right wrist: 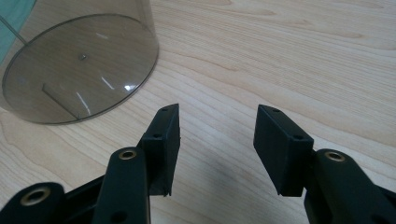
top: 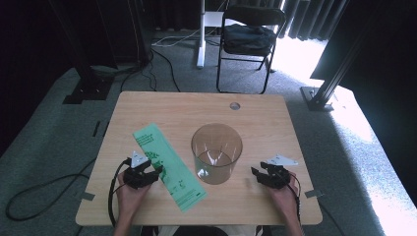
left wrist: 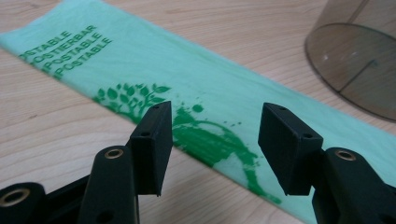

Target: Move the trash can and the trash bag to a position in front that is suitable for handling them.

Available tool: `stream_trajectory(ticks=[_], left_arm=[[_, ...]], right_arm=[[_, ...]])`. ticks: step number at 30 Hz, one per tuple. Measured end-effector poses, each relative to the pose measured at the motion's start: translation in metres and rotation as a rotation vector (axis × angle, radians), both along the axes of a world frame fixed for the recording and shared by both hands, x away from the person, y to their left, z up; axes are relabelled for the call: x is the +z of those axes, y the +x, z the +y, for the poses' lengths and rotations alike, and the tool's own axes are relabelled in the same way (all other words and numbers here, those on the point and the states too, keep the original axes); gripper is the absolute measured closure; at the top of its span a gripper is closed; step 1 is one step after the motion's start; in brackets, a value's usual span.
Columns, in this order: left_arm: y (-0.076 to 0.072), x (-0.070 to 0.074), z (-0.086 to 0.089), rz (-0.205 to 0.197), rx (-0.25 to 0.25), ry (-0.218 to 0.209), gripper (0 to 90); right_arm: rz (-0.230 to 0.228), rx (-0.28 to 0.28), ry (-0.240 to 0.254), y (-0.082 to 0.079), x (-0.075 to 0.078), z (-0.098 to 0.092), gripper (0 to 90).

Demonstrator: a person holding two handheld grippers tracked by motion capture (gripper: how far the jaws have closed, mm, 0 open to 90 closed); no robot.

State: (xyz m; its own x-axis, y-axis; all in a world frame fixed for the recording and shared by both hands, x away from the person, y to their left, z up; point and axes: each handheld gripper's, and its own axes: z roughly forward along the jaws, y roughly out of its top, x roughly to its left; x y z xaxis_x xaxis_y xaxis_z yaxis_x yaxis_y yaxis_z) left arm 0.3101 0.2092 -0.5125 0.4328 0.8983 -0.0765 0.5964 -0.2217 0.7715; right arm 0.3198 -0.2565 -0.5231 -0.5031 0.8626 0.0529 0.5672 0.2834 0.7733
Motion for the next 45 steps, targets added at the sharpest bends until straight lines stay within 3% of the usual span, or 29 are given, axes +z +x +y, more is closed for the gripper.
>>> stream_trajectory(ticks=[7,14,17,30,45], left_arm=[[0.004,0.004,-0.008,-0.008,-0.023,-0.015,45.1],[0.014,0.005,-0.019,0.001,-0.047,0.02,45.1],[0.014,0.008,-0.023,-0.011,-0.061,0.01,45.1],[0.027,0.021,-0.046,-0.035,-0.106,-0.006,45.1],[0.038,0.016,-0.077,-0.013,-0.151,-0.01,45.1]], right_arm=[[-0.011,0.013,-0.011,0.001,0.002,0.006,52.5],[-0.004,0.027,-0.012,0.009,0.004,0.009,52.3],[-0.007,0.023,0.012,0.011,0.008,0.01,52.0],[-0.03,0.022,0.021,0.009,0.016,0.018,50.9],[-0.04,0.047,0.033,0.009,0.018,0.031,50.0]])
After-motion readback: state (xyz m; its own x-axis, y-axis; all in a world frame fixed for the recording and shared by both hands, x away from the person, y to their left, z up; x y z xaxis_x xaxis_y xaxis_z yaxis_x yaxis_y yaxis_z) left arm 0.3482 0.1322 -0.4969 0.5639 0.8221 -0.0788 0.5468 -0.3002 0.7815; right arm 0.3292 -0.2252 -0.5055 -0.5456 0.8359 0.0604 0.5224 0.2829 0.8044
